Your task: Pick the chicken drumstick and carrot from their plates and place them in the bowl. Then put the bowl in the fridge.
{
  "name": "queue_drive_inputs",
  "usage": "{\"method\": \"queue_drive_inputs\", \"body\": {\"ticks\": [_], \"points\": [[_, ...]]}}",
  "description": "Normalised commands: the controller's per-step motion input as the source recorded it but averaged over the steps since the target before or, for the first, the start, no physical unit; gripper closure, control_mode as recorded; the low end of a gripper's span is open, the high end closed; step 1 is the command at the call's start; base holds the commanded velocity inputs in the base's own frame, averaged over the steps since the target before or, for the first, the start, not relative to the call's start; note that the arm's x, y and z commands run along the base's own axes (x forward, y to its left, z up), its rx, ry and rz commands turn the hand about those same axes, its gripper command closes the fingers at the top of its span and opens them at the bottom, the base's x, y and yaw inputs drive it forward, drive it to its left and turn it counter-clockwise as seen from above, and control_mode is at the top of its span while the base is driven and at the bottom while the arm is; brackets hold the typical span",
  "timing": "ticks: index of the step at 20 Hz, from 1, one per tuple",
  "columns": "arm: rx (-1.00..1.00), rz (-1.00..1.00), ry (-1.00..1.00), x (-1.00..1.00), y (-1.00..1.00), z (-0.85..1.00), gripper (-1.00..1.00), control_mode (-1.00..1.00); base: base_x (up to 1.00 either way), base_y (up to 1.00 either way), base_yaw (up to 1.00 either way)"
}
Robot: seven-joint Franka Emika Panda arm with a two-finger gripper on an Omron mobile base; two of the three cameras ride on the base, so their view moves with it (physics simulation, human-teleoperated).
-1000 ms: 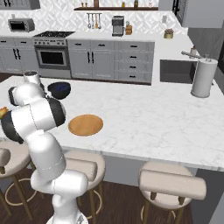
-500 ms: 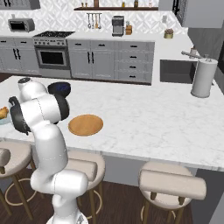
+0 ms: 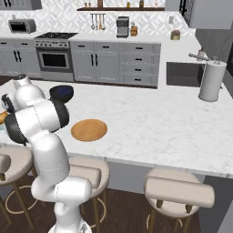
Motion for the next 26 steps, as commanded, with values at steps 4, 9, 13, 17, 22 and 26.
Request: {"method": "queue_drive_inputs", "body": {"ticks": [4,9,13,17,22,26], "points": [[0.2,-0.02,-0.03,-1.0,-0.88,0.87,-1.0,-1.0,0.0,0.0,0.0],[0.08,0.01,-0.13,-1.0,-1.0,0.75,-1.0,-1.0,0.0,0.0,0.0],[0.0,0.02,-0.39,-1.0,-1.0,0.25,-1.0,-1.0,0.0,0.0,0.0],[0.0,0.0,-0.14,-0.46,-0.49,-0.02,-1.0,-1.0,0.0,0.0,0.0],[0.0,0.0,0.0,-0.01,0.08,0.0,-1.0,1.0,-0.12,0.67,0.0],[0.0,0.0,0.0,0.0,0.0,0.0,-1.0,1.0,0.0,1.0,-0.01]]}}
